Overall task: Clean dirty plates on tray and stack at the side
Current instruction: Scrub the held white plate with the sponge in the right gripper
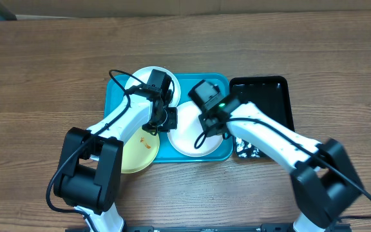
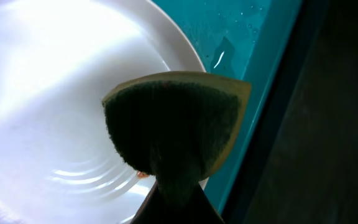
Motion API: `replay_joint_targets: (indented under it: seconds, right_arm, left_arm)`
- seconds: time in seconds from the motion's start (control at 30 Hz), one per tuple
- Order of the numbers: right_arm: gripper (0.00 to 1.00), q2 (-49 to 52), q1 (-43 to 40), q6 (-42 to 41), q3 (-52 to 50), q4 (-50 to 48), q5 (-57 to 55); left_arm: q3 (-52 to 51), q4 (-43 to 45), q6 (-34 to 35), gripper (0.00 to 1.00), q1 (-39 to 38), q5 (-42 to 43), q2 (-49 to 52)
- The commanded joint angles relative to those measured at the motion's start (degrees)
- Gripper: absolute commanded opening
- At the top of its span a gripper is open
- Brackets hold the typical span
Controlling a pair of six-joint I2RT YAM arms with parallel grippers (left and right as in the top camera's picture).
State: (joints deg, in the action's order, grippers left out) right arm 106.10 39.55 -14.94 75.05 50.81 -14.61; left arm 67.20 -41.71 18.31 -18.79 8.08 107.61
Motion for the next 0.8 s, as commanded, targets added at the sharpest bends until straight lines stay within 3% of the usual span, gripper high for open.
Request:
replay_joint_targets:
  seconds: [0.0, 0.33, 0.57, 0.77]
  right_arm:
    - [0.04, 3.02, 0.46, -0.11, 1.09, -1.31, -6.32]
    - [0.04, 11.72, 0.46, -3.15, 1.09, -3.82, -1.66]
    - [0.04, 12.81, 0.46, -3.06, 1.09, -3.82, 16.70]
    - [0.04, 12.74, 0.22, -2.60, 1.18, -4.17, 25.31]
  left_arm:
    - [-0.31, -0.13, 1.25, 0.04, -0.37, -2.14, 0.72]
    - [-0.31, -0.26, 1.25, 0.04, -0.37, -2.12, 0.72]
    - [-0.31, -0.24, 1.22, 0.04, -0.37, -2.12, 0.72]
    - [-0.28, -0.22, 1.25, 0.04, -0.37, -2.12, 0.72]
